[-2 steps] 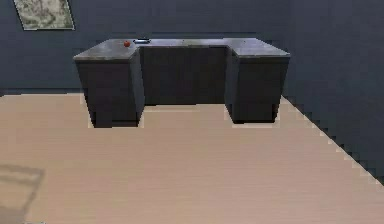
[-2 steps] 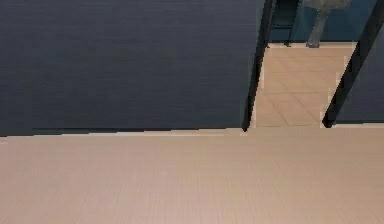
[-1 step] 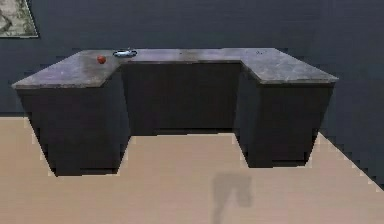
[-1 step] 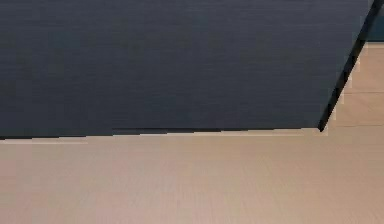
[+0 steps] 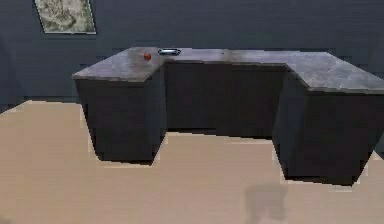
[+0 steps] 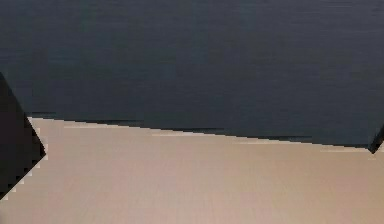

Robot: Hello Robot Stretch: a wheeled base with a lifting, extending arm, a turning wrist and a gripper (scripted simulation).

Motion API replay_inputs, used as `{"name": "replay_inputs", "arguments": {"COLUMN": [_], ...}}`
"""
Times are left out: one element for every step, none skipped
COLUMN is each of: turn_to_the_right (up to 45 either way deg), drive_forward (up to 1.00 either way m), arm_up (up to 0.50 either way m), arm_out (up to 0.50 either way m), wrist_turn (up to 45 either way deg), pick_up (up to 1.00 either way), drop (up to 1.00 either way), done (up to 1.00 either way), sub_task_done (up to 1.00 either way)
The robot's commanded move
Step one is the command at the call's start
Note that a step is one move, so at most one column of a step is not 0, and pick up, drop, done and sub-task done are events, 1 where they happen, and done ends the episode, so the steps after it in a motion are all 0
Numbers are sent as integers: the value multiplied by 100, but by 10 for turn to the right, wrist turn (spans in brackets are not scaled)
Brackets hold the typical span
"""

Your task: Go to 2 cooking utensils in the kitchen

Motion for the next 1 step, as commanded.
{"name": "replay_inputs", "arguments": {"turn_to_the_right": [0], "drive_forward": [100], "arm_up": [0], "arm_out": [0], "wrist_turn": [0], "pick_up": [0], "drop": [0], "done": [0], "sub_task_done": [0]}}
